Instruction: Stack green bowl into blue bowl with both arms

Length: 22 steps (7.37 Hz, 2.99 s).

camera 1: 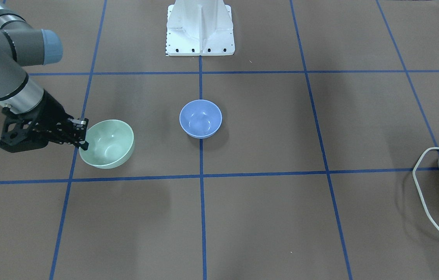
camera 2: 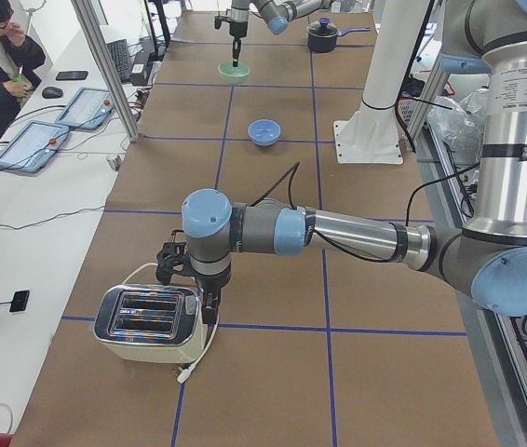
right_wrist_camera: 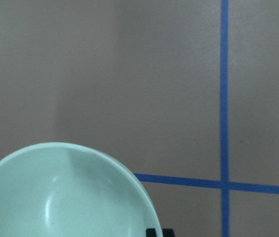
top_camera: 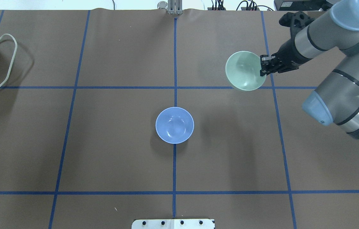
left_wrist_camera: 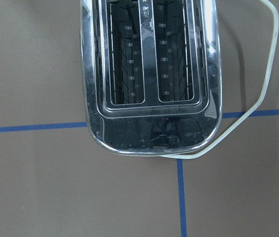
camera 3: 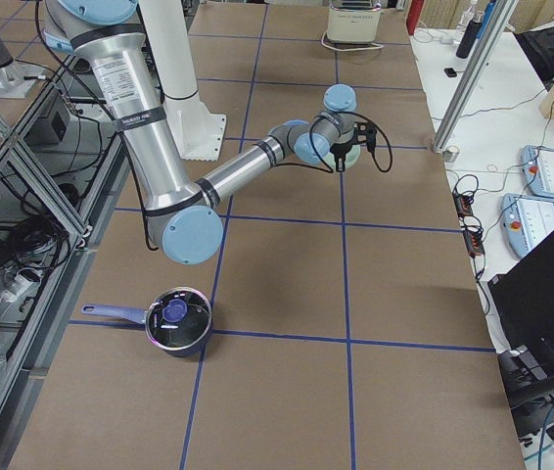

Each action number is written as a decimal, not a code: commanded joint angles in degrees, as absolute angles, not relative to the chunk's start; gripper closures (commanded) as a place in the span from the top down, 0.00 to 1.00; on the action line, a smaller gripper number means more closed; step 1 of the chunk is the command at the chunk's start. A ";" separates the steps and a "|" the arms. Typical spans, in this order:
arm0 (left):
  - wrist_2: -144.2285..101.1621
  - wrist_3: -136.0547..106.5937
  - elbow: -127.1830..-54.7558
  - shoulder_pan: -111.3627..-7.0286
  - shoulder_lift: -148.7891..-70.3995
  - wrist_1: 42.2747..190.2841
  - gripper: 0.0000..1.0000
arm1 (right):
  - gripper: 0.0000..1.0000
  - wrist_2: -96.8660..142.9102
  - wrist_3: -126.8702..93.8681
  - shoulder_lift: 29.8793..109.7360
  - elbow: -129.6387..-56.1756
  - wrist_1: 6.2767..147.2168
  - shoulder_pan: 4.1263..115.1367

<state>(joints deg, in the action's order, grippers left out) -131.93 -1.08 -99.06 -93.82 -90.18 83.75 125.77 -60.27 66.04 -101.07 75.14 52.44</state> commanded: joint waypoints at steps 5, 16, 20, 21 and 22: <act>-132.28 -2.64 -98.53 -93.52 -89.65 84.20 0.98 | 0.00 111.10 -80.95 51.42 -101.51 90.61 31.57; -132.28 -2.55 -98.53 -93.43 -89.74 84.20 0.98 | 0.00 108.28 -80.07 50.36 -94.93 90.09 28.48; -132.28 -2.55 -98.53 -93.43 -89.74 84.20 0.98 | 0.14 108.28 -80.07 50.19 -94.57 90.09 28.30; -132.28 -2.55 -98.53 -93.43 -89.74 84.20 0.98 | 0.27 108.19 -80.07 50.19 -94.57 90.00 28.30; -132.28 -2.55 -98.53 -93.34 -89.65 84.20 0.98 | 0.57 107.93 -80.07 50.45 -94.48 89.04 28.30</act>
